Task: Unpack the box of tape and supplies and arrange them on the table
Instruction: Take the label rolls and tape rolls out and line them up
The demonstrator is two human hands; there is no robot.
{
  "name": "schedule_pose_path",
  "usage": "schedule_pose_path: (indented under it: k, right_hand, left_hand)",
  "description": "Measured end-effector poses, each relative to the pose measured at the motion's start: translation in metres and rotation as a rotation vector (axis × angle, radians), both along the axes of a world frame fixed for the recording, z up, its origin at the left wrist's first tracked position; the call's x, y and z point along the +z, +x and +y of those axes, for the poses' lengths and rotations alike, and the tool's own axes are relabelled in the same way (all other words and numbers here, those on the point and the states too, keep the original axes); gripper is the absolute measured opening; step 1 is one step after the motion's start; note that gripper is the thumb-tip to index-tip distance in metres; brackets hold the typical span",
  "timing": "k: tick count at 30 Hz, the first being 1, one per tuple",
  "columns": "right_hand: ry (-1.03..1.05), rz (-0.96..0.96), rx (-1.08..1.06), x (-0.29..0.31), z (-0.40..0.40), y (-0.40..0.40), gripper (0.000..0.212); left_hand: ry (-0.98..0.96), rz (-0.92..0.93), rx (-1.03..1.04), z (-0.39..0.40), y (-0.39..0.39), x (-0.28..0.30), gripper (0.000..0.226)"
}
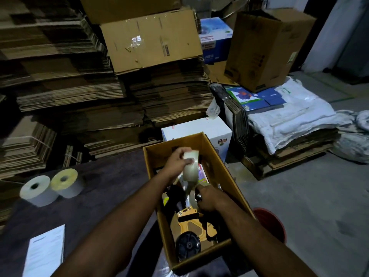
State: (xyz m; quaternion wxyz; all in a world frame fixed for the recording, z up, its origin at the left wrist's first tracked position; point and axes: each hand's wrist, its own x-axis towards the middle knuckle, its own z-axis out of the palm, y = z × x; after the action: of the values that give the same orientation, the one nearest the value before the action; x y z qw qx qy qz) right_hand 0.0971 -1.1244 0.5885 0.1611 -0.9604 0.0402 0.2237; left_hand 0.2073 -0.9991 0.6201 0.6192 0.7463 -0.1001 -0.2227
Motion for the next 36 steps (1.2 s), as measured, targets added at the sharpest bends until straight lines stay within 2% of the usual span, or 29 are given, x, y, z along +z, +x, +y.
schedule_pose_path:
  k: [2,5,10,14,17,19,23,25,28,32,34,36]
  right_hand:
    - [0.002,0.005,-0.023,-0.001,-0.001,0.001,0.038]
    - [0.014,-0.03,-0.069,0.0,-0.001,0.003,0.039]
    - [0.13,-0.047,-0.206,0.008,0.003,0.012,0.043]
    - [0.207,0.015,-0.225,0.002,0.006,0.03,0.043]
    - [0.208,0.102,-0.24,0.007,0.02,0.034,0.042]
    - [0.279,0.133,-0.335,0.0,0.022,0.035,0.036]
    - [0.35,-0.013,-0.546,-0.005,0.023,0.035,0.027]
    - [0.321,-0.115,-0.589,0.003,0.02,0.034,0.025]
    - [0.385,-0.191,-0.657,0.024,0.016,0.032,0.023]
    - [0.668,-0.336,-0.724,0.07,0.02,0.026,0.026]
    - [0.802,-0.368,-0.612,0.098,0.031,0.02,0.027]
    - [0.838,-0.419,-0.388,0.124,0.054,0.014,0.032]
  left_hand:
    - [-0.337,0.191,0.121,0.009,-0.014,0.036,0.033]
    - [-0.687,0.301,0.103,0.038,-0.027,0.07,0.032]
    - [-0.836,0.259,0.063,0.102,-0.052,0.094,0.047]
    - [-0.819,0.159,0.075,0.155,-0.072,0.093,0.081]
    - [-0.791,0.154,0.145,0.194,-0.084,0.086,0.085]
    - [-0.757,0.158,0.192,0.215,-0.09,0.079,0.082]
    - [-0.726,0.164,0.279,0.248,-0.1,0.063,0.084]
    - [-0.726,0.17,0.3,0.26,-0.102,0.057,0.085]
    - [-0.724,0.188,0.333,0.277,-0.102,0.048,0.076]
    - [-0.726,0.179,0.353,0.295,-0.096,0.044,0.065]
    - [-0.647,0.146,0.373,0.301,-0.092,0.042,0.052]
    - [-0.489,0.079,0.386,0.309,-0.087,0.041,0.044]
